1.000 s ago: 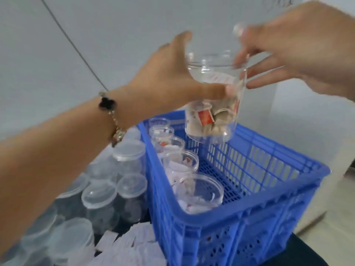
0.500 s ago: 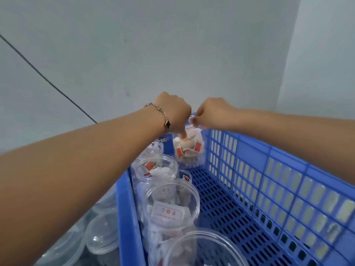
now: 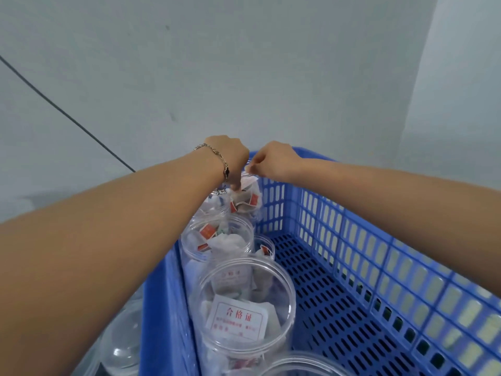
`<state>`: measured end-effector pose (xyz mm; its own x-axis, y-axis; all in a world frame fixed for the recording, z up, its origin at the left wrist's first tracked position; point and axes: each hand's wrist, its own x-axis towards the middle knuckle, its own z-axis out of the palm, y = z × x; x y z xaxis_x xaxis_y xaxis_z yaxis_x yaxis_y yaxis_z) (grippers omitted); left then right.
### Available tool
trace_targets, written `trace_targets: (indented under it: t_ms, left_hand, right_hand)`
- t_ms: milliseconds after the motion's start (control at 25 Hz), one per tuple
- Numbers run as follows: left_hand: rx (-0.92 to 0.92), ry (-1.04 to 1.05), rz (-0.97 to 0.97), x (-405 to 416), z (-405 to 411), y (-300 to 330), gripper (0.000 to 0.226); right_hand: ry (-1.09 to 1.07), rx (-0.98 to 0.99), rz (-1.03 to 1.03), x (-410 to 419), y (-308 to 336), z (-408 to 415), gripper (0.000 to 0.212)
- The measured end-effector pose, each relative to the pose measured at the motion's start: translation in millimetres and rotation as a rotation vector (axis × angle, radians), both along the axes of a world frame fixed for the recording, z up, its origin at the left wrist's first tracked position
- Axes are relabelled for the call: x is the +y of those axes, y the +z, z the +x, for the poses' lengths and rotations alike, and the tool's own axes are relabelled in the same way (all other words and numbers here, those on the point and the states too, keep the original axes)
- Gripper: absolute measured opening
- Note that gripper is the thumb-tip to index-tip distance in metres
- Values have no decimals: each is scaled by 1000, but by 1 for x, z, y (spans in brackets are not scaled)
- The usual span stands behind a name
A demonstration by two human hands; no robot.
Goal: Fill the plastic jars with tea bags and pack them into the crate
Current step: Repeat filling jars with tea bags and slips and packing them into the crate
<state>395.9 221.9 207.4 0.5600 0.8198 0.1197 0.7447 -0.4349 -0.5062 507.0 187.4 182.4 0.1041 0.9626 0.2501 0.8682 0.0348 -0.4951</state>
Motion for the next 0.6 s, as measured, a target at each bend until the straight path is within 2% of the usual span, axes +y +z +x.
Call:
trace_targets:
  t_ms: [240,400,480,520,600]
  left_hand:
    - [61,-30,54,8,-5,-13,50]
    - [79,-19,44,8,-9,-11,52]
    - [64,-2,4,6,-11,-8,51]
    - [46,5,-24,5,-11,-6,49]
    - [13,6,-85,0,-14,-1,45]
  right_hand:
    - [27,89,12,12,-22,5,18]
    - [73,381,4,14,-30,0,8]
    - [64,433,-15,13,-31,-1,5]
    - [46,439,-17,12,-31,-1,9]
    - [-13,430,-4,9,-27,2,31]
